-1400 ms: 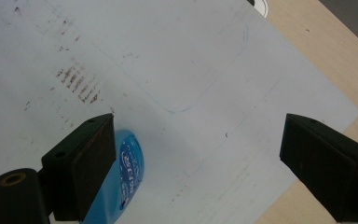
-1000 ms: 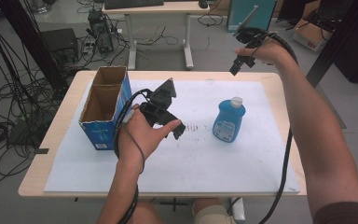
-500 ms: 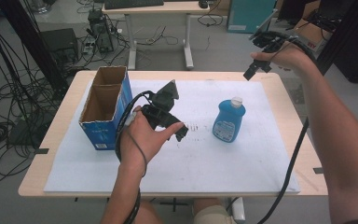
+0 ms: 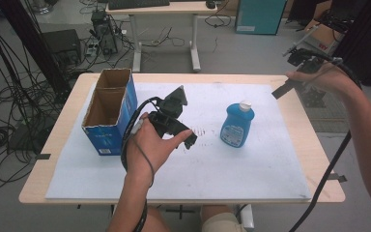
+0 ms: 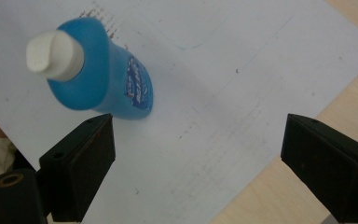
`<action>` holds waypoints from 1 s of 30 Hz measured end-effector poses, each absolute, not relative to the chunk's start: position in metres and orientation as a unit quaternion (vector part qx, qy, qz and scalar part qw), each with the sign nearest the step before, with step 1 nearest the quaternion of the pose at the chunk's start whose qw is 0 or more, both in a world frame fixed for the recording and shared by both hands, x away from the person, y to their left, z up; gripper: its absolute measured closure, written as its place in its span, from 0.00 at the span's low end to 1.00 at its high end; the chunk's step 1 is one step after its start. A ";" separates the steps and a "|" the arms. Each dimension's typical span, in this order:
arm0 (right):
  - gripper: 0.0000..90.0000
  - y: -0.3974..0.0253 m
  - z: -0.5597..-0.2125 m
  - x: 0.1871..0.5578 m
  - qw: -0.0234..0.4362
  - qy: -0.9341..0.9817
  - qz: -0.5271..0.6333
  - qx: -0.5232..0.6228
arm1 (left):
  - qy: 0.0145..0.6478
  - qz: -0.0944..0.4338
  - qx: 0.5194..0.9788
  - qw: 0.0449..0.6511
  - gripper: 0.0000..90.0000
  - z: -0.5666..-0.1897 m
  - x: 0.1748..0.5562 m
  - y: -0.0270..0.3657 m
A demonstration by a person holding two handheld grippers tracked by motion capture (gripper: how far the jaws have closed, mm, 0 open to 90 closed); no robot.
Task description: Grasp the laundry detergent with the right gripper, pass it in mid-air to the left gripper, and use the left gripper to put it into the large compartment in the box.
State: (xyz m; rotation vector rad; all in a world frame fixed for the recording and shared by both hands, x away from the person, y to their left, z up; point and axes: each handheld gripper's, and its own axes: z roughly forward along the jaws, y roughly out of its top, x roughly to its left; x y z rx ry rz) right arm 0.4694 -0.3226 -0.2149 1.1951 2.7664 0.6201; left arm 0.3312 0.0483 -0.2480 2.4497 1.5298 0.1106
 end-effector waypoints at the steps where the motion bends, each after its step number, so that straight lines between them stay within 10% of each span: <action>1: 0.10 -0.324 -0.218 0.466 0.032 0.901 0.203 0.382 | 0.523 0.039 0.842 0.125 0.06 -0.248 0.331 0.049; 30: 0.06 -0.334 -0.300 0.390 0.043 0.905 0.313 0.286 | 0.523 0.037 0.843 0.121 0.06 -0.266 0.342 0.051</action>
